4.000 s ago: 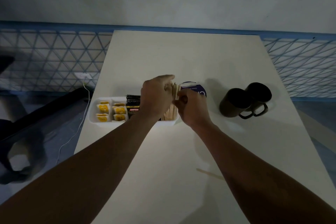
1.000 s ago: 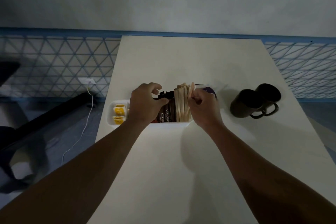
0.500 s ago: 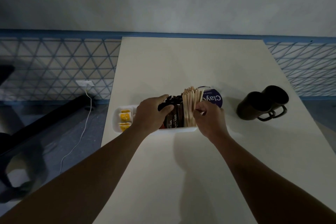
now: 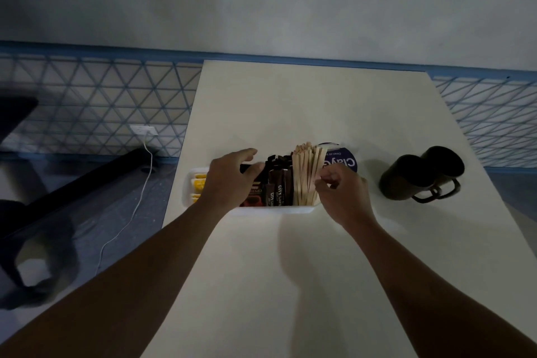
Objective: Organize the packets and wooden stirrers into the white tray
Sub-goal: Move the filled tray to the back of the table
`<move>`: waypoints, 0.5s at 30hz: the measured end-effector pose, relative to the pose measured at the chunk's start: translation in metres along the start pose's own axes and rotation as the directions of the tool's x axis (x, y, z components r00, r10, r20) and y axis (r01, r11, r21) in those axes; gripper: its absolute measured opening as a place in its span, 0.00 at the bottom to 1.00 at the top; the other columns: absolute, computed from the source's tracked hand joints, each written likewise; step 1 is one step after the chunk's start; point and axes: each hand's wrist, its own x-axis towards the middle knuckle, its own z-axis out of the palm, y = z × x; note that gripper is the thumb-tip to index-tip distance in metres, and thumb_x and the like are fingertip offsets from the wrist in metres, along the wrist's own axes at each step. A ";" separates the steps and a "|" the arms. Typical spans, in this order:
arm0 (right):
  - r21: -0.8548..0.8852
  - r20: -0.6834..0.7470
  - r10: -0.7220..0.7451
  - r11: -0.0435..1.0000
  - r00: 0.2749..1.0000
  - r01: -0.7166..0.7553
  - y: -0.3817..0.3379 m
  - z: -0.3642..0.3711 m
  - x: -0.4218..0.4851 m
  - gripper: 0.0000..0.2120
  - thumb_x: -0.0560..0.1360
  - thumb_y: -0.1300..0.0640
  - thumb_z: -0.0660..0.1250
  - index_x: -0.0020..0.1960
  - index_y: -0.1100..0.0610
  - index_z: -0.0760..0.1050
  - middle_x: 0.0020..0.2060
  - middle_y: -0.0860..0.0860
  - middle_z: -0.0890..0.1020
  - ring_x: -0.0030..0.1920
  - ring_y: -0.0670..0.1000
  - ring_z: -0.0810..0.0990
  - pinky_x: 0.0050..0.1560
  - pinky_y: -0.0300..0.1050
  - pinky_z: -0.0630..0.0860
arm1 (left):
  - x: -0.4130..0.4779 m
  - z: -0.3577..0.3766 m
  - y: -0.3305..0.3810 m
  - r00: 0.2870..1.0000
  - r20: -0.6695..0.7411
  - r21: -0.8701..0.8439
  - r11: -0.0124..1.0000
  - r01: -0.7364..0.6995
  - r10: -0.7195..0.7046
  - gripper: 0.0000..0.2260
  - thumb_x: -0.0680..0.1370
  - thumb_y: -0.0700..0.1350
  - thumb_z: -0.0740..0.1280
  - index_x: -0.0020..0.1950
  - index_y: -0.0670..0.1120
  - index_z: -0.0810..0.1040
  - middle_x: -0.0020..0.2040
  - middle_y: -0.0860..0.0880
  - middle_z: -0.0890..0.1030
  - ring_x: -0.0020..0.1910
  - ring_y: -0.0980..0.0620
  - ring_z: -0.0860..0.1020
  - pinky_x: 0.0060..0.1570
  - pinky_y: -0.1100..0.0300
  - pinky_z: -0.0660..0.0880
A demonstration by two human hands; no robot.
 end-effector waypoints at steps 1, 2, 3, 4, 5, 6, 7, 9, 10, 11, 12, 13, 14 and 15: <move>0.003 0.001 0.001 1.000 1.000 -0.001 0.001 -0.002 0.000 0.04 0.73 0.62 0.71 0.47 0.56 0.80 0.38 0.43 0.82 0.40 0.41 0.80 0.38 0.30 0.72 | -0.001 -0.003 -0.001 1.000 -0.016 -0.008 1.000 0.011 -0.011 0.19 0.79 0.52 0.67 0.68 0.49 0.76 0.62 0.51 0.81 0.63 0.52 0.77 0.62 0.64 0.67; 0.008 0.001 0.003 1.000 1.000 -0.003 0.002 -0.003 0.001 0.04 0.72 0.62 0.71 0.47 0.55 0.80 0.38 0.44 0.82 0.40 0.41 0.79 0.38 0.32 0.71 | -0.002 -0.006 -0.002 0.999 -0.031 -0.019 1.000 0.023 -0.023 0.18 0.79 0.52 0.67 0.68 0.49 0.76 0.62 0.50 0.81 0.60 0.51 0.78 0.61 0.63 0.69; 0.015 0.003 0.008 1.000 1.000 -0.008 0.004 -0.003 0.001 0.05 0.72 0.60 0.72 0.47 0.54 0.79 0.39 0.44 0.82 0.40 0.41 0.79 0.38 0.33 0.71 | -0.003 -0.009 -0.004 0.998 -0.048 -0.027 0.999 0.037 -0.039 0.18 0.79 0.52 0.67 0.68 0.49 0.76 0.62 0.50 0.81 0.58 0.51 0.79 0.60 0.62 0.71; 0.024 0.004 0.016 1.000 1.000 -0.016 0.005 -0.004 0.000 0.06 0.72 0.59 0.73 0.48 0.53 0.78 0.40 0.44 0.82 0.41 0.41 0.78 0.38 0.34 0.70 | -0.004 -0.012 -0.007 0.996 -0.063 -0.034 0.998 0.055 -0.057 0.18 0.79 0.52 0.67 0.68 0.50 0.76 0.61 0.50 0.80 0.58 0.52 0.78 0.57 0.62 0.71; 0.033 0.007 0.028 0.999 1.000 -0.029 0.006 -0.004 0.000 0.08 0.72 0.56 0.74 0.50 0.53 0.78 0.42 0.44 0.81 0.42 0.41 0.78 0.38 0.34 0.70 | -0.006 -0.016 -0.010 0.994 -0.081 -0.026 0.997 0.071 -0.073 0.18 0.78 0.53 0.67 0.68 0.50 0.76 0.61 0.50 0.80 0.59 0.53 0.77 0.56 0.63 0.69; 0.035 0.014 0.045 0.998 0.999 -0.045 0.007 -0.004 0.000 0.11 0.72 0.53 0.75 0.52 0.52 0.77 0.44 0.44 0.81 0.43 0.41 0.78 0.38 0.35 0.70 | -0.007 -0.019 -0.013 0.992 -0.092 -0.008 0.996 0.084 -0.085 0.19 0.78 0.53 0.67 0.68 0.50 0.76 0.62 0.49 0.79 0.60 0.53 0.76 0.56 0.64 0.67; 0.039 0.032 0.058 0.998 0.998 -0.059 0.007 -0.003 0.000 0.16 0.72 0.49 0.75 0.55 0.51 0.76 0.46 0.44 0.81 0.44 0.43 0.78 0.38 0.36 0.70 | -0.007 -0.022 -0.017 0.990 -0.102 0.019 0.995 0.101 -0.099 0.20 0.78 0.54 0.67 0.68 0.50 0.75 0.62 0.48 0.79 0.62 0.52 0.75 0.56 0.63 0.66; 0.047 0.112 0.070 0.996 0.991 -0.075 0.011 -0.001 -0.001 0.27 0.69 0.42 0.76 0.63 0.50 0.72 0.53 0.44 0.79 0.48 0.47 0.79 0.41 0.40 0.72 | -0.008 -0.027 -0.027 0.984 -0.111 0.054 0.988 0.145 -0.138 0.23 0.77 0.56 0.68 0.70 0.51 0.73 0.66 0.45 0.75 0.65 0.48 0.73 0.61 0.59 0.68; 0.049 0.166 0.070 0.996 0.984 -0.079 0.013 0.001 -0.001 0.34 0.67 0.38 0.76 0.67 0.49 0.69 0.57 0.44 0.78 0.51 0.48 0.78 0.43 0.42 0.73 | -0.009 -0.029 -0.032 0.981 -0.115 0.065 0.984 0.163 -0.155 0.26 0.76 0.57 0.69 0.71 0.51 0.71 0.67 0.44 0.73 0.67 0.47 0.71 0.64 0.55 0.68; 0.050 0.220 0.066 0.996 0.973 -0.079 0.015 0.003 -0.002 0.40 0.63 0.34 0.76 0.69 0.47 0.67 0.60 0.43 0.76 0.54 0.48 0.78 0.47 0.45 0.74 | -0.010 -0.031 -0.038 0.978 -0.118 0.078 0.980 0.182 -0.172 0.29 0.75 0.58 0.70 0.73 0.51 0.69 0.69 0.43 0.71 0.69 0.46 0.69 0.67 0.51 0.68; 0.053 0.264 0.059 0.996 0.963 -0.076 0.017 0.004 -0.004 0.45 0.60 0.31 0.76 0.71 0.45 0.64 0.63 0.43 0.75 0.57 0.49 0.77 0.51 0.48 0.75 | -0.011 -0.033 -0.043 0.975 -0.113 0.093 0.975 0.201 -0.190 0.32 0.73 0.59 0.71 0.74 0.51 0.66 0.71 0.43 0.68 0.71 0.44 0.67 0.69 0.47 0.67; 0.060 0.301 0.052 0.995 0.952 -0.074 0.018 0.006 -0.005 0.48 0.57 0.29 0.76 0.71 0.44 0.62 0.65 0.42 0.74 0.60 0.49 0.76 0.54 0.51 0.75 | -0.013 -0.036 -0.047 0.971 -0.099 0.105 0.969 0.225 -0.215 0.36 0.72 0.59 0.72 0.76 0.52 0.63 0.73 0.42 0.65 0.72 0.43 0.64 0.70 0.45 0.65; 0.067 0.333 0.043 0.995 0.942 -0.069 0.019 0.007 -0.006 0.49 0.56 0.30 0.78 0.71 0.42 0.62 0.65 0.42 0.74 0.61 0.49 0.75 0.57 0.53 0.75 | -0.015 -0.037 -0.052 0.967 -0.071 0.106 0.962 0.251 -0.245 0.41 0.70 0.60 0.74 0.77 0.52 0.60 0.74 0.42 0.62 0.74 0.42 0.62 0.70 0.44 0.64; 0.083 0.362 0.029 0.995 0.932 -0.063 0.019 0.009 -0.007 0.49 0.55 0.32 0.79 0.70 0.42 0.62 0.64 0.41 0.75 0.62 0.48 0.74 0.59 0.54 0.74 | -0.017 -0.038 -0.057 0.960 -0.039 0.100 0.955 0.279 -0.276 0.45 0.67 0.61 0.76 0.78 0.53 0.57 0.75 0.42 0.61 0.74 0.41 0.60 0.70 0.42 0.65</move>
